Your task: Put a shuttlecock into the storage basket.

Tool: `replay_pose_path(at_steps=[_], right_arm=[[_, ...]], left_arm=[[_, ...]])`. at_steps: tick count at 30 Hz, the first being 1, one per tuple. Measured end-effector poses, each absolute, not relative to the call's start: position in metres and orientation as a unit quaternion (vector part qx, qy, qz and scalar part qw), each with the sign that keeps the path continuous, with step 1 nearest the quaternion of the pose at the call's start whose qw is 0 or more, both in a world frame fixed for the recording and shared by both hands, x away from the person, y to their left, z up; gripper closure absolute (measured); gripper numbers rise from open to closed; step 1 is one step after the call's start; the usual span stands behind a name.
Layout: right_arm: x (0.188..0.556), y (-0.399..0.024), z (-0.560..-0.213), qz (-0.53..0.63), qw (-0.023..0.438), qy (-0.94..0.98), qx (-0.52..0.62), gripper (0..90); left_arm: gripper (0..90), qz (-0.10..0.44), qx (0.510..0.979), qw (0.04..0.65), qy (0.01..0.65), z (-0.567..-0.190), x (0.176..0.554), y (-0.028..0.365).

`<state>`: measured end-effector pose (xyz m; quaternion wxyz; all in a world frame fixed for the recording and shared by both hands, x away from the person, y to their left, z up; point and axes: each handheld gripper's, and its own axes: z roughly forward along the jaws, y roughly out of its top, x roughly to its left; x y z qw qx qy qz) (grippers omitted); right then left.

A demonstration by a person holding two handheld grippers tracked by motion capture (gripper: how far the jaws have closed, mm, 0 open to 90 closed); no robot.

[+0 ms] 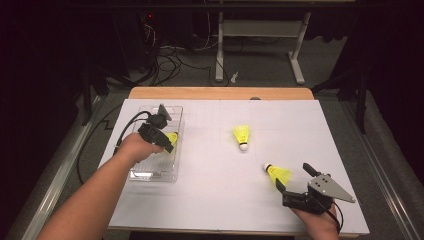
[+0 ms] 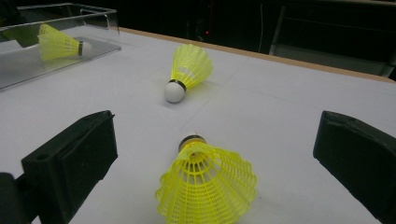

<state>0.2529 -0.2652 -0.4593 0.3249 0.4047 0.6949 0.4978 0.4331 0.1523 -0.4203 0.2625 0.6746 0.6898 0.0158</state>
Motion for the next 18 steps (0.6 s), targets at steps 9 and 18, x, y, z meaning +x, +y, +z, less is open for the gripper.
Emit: replay_pose_path(at_steps=[9, 18], right_arm=[[0.253, -0.262, -0.459, 0.496, 0.325, 0.697, 0.403, 0.4], [0.253, -0.261, -0.46, 0.494, 0.325, 0.699, 0.403, 0.4]], left_arm=[[49.6, 0.007, 0.677, 0.263, 0.688, -0.41, 0.417, 0.165], [45.8, 0.0, 0.678, 0.261, 0.687, -0.403, 0.403, 0.175]])
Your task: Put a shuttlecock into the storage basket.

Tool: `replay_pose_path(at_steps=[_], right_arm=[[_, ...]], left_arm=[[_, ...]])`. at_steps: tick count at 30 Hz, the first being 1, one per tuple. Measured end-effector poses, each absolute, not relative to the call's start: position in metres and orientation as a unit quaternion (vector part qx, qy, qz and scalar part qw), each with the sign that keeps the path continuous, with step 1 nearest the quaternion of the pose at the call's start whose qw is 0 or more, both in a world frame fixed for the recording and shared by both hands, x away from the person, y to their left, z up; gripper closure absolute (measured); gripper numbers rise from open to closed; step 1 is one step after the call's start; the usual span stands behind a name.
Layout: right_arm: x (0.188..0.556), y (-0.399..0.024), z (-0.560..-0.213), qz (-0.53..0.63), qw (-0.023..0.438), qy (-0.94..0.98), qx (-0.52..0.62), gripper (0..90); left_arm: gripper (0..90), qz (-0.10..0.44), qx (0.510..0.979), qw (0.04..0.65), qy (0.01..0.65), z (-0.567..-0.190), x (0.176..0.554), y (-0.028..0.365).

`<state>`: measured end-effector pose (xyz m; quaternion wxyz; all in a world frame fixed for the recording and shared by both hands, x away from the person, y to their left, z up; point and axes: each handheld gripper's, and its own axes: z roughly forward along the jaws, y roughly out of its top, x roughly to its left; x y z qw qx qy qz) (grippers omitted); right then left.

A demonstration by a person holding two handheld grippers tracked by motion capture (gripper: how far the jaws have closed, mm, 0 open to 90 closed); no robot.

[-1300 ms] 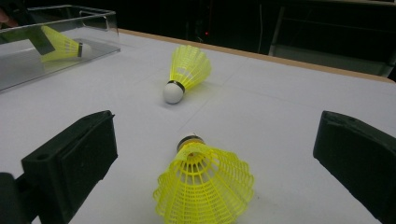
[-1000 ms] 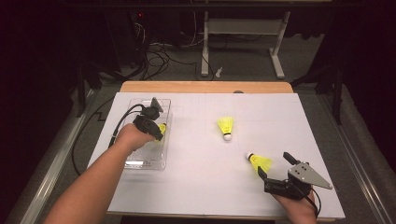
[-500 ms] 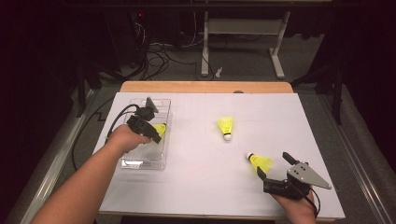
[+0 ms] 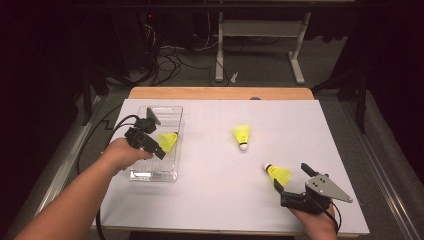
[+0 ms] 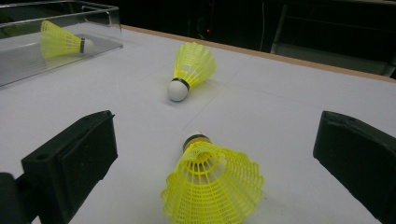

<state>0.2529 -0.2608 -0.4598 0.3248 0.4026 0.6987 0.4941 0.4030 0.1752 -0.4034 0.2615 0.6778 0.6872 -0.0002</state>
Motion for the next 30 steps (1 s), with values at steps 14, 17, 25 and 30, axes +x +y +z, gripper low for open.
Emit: replay_pose_path(at_steps=[14, 17, 25, 30], right_arm=[[0.251, -0.261, -0.46, 0.493, 0.326, 0.698, 0.406, 0.4], [0.251, -0.261, -0.46, 0.492, 0.326, 0.697, 0.406, 0.4], [0.251, -0.26, -0.46, 0.491, 0.326, 0.698, 0.406, 0.4], [0.25, -0.261, -0.46, 0.492, 0.327, 0.697, 0.407, 0.4]], left_arm=[[31.5, 0.004, 0.692, 0.251, 0.676, -0.392, 0.386, 0.185], [27.3, 0.005, 0.696, 0.253, 0.672, -0.388, 0.382, 0.188], [17.5, -0.003, 0.703, 0.255, 0.664, -0.38, 0.375, 0.196], [12.6, -0.007, 0.705, 0.256, 0.662, -0.378, 0.372, 0.196]])
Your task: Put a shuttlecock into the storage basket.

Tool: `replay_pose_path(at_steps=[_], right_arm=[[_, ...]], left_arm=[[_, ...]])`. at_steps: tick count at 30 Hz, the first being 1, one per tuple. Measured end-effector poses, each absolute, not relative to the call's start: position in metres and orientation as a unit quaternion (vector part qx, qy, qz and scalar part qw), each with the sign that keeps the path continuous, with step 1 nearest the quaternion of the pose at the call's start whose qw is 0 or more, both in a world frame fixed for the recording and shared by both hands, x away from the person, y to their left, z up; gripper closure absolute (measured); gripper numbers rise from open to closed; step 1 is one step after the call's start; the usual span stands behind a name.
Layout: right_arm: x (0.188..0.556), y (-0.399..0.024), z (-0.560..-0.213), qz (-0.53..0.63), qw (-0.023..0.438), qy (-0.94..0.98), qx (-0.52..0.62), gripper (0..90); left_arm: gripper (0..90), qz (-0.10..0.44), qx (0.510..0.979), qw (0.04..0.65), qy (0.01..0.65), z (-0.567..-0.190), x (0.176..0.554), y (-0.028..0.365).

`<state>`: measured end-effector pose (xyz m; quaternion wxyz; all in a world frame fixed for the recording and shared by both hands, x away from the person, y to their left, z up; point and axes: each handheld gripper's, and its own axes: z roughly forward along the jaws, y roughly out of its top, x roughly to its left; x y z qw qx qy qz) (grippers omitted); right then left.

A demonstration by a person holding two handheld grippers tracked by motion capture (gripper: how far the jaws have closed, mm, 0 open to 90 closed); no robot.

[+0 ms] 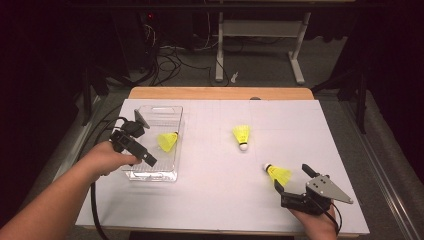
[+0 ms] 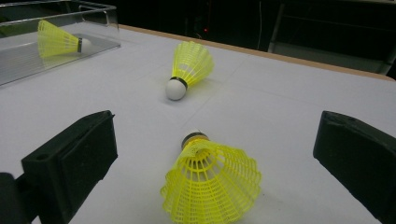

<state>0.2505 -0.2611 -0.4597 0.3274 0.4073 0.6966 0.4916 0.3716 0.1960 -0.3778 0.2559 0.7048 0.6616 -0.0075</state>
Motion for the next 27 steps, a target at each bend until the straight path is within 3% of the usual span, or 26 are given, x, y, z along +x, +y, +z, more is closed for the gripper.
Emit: replay_pose_path(at_steps=[5, 27], right_arm=[[0.25, -0.261, -0.46, 0.49, 0.327, 0.697, 0.409, 0.4], [0.252, -0.261, -0.464, 0.483, 0.321, 0.702, 0.414, 0.4]], left_arm=[[0.3, -0.007, 0.711, 0.249, 0.658, -0.376, 0.369, 0.195], [0.6, -0.014, 0.735, 0.264, 0.624, -0.369, 0.356, 0.177]])
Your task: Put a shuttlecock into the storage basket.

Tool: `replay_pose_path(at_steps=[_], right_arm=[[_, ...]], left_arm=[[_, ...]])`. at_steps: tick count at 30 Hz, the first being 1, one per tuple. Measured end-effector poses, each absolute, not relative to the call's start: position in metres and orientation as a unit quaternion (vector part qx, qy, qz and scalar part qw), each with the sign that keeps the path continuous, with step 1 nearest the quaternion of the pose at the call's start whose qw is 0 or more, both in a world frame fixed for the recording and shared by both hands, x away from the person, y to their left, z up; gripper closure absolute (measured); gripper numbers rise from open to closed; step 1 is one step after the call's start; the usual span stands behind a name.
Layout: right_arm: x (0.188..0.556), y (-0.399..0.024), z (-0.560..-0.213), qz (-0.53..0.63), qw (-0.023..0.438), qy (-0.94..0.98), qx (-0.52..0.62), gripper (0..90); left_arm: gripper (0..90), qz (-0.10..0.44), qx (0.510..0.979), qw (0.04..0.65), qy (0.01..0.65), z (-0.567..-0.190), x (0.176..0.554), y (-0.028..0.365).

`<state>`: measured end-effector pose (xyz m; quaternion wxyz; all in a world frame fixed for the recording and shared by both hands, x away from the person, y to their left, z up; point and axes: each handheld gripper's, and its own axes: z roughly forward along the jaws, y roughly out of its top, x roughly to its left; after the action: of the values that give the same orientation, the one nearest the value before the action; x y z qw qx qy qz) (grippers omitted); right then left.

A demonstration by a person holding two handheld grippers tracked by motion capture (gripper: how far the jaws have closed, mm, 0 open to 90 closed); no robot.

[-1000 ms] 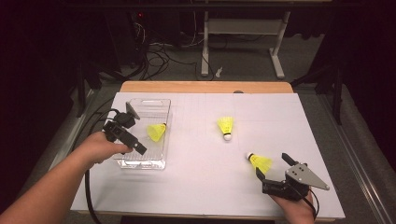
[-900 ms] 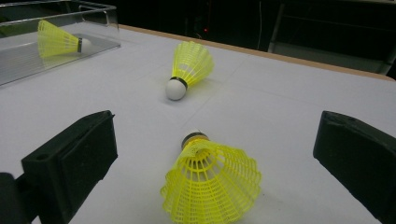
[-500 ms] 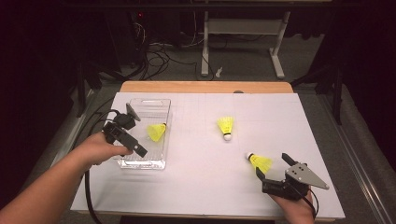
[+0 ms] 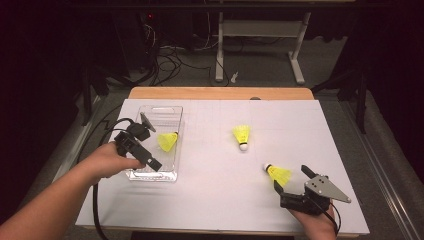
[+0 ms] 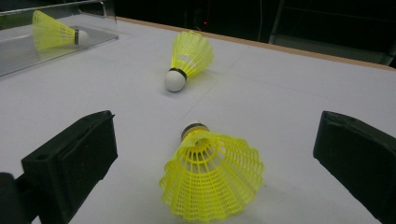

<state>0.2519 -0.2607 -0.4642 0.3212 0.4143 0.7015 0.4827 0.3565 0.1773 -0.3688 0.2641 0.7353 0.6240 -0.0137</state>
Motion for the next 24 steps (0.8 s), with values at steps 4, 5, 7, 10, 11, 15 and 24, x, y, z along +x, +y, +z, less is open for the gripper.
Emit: replay_pose_path(at_steps=[4, 5, 7, 10, 11, 15, 24], right_arm=[[0.252, -0.26, -0.464, 0.483, 0.319, 0.703, 0.414, 0.4], [0.252, -0.26, -0.464, 0.483, 0.319, 0.702, 0.414, 0.4], [0.252, -0.259, -0.465, 0.483, 0.319, 0.703, 0.413, 0.4], [0.253, -0.259, -0.465, 0.483, 0.318, 0.703, 0.413, 0.4], [0.253, -0.26, -0.465, 0.484, 0.317, 0.703, 0.413, 0.4], [0.252, -0.261, -0.465, 0.484, 0.316, 0.702, 0.415, 0.4], [0.25, -0.26, -0.464, 0.487, 0.317, 0.7, 0.416, 0.4]], left_arm=[[0.6, -0.013, 0.739, 0.266, 0.619, -0.367, 0.354, 0.167], [0.6, -0.012, 0.742, 0.265, 0.615, -0.367, 0.353, 0.166], [0.6, -0.013, 0.745, 0.265, 0.612, -0.364, 0.352, 0.162], [0.6, -0.014, 0.749, 0.269, 0.605, -0.36, 0.35, 0.155], [0.6, -0.013, 0.751, 0.269, 0.602, -0.359, 0.35, 0.154], [0.6, -0.014, 0.758, 0.271, 0.593, -0.356, 0.348, 0.143], [0.6, -0.022, 0.777, 0.272, 0.567, -0.351, 0.343, 0.115]])
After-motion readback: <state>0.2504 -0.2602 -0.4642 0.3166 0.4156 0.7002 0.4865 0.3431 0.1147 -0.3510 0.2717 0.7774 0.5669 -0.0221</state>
